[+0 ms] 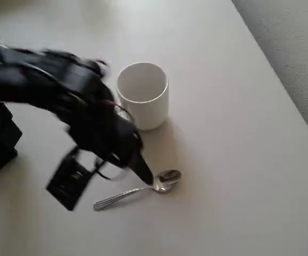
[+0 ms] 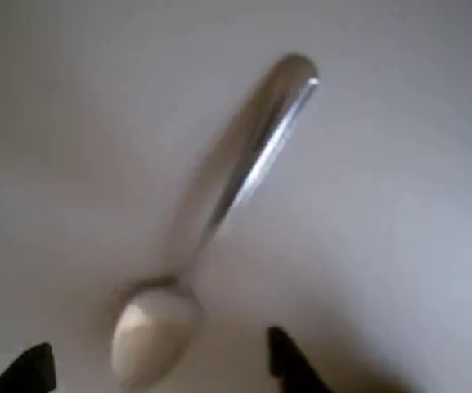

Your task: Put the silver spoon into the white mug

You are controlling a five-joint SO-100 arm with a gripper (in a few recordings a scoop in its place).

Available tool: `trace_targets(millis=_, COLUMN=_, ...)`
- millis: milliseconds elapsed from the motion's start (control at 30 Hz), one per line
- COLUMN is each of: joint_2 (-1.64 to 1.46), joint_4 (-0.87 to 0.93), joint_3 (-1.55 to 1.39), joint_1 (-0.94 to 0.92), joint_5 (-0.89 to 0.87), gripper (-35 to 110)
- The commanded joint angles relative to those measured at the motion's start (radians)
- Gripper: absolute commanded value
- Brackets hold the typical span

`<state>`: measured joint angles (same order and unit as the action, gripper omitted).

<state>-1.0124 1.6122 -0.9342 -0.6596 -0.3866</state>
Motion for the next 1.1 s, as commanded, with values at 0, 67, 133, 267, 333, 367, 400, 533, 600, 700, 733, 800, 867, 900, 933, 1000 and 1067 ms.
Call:
trace_targets(millis=0, joint_2=0.353, joint_4=0.225, joint_3=0.655, joint_1=-0.034, joint_5=-0.02, gripper=32)
trace_targets(millis=67, joint_2=0.397, joint_4=0.221, joint_3=0.698, joint_1=-0.048, joint_5=-0.02, gripper=32)
trace_targets(millis=133, joint_2=0.411, joint_4=0.21, joint_3=0.698, joint_1=-0.055, joint_5=-0.02, gripper=32)
trace_targets(millis=267, joint_2=0.433, joint_4=0.204, joint_3=0.698, joint_1=-0.055, joint_5=-0.023, gripper=32)
trace_targets(millis=333, joint_2=0.445, joint_4=0.204, joint_3=0.698, joint_1=-0.052, joint_5=-0.032, gripper=32)
trace_targets(millis=367, joint_2=0.451, joint_4=0.206, joint_3=0.698, joint_1=-0.049, joint_5=-0.037, gripper=32)
trace_targets(millis=400, joint_2=0.457, joint_4=0.207, joint_3=0.698, joint_1=-0.048, joint_5=-0.041, gripper=32)
trace_targets(millis=533, joint_2=0.469, joint_4=0.213, joint_3=0.698, joint_1=-0.04, joint_5=-0.057, gripper=32)
trace_targets(millis=600, joint_2=0.466, joint_4=0.218, joint_3=0.698, joint_1=-0.035, joint_5=-0.061, gripper=32)
trace_targets(millis=700, joint_2=0.449, joint_4=0.227, joint_3=0.698, joint_1=-0.031, joint_5=-0.067, gripper=32)
trace_targets(millis=733, joint_2=0.445, joint_4=0.229, joint_3=0.698, joint_1=-0.031, joint_5=-0.071, gripper=32)
trace_targets(millis=800, joint_2=0.437, joint_4=0.233, joint_3=0.698, joint_1=-0.029, joint_5=-0.075, gripper=32)
trace_targets(millis=867, joint_2=0.433, joint_4=0.235, joint_3=0.693, joint_1=-0.029, joint_5=-0.081, gripper=32)
trace_targets(millis=900, joint_2=0.431, joint_4=0.236, joint_3=0.69, joint_1=-0.029, joint_5=-0.086, gripper=32)
trace_targets(millis=933, joint_2=0.431, joint_4=0.236, joint_3=0.689, joint_1=-0.028, joint_5=-0.087, gripper=32)
trace_targets(millis=1000, joint_2=0.433, joint_4=0.236, joint_3=0.689, joint_1=-0.023, joint_5=-0.092, gripper=32)
trace_targets(millis=1067, joint_2=0.437, joint_4=0.236, joint_3=0.689, joint_1=-0.017, joint_5=-0.094, gripper=32)
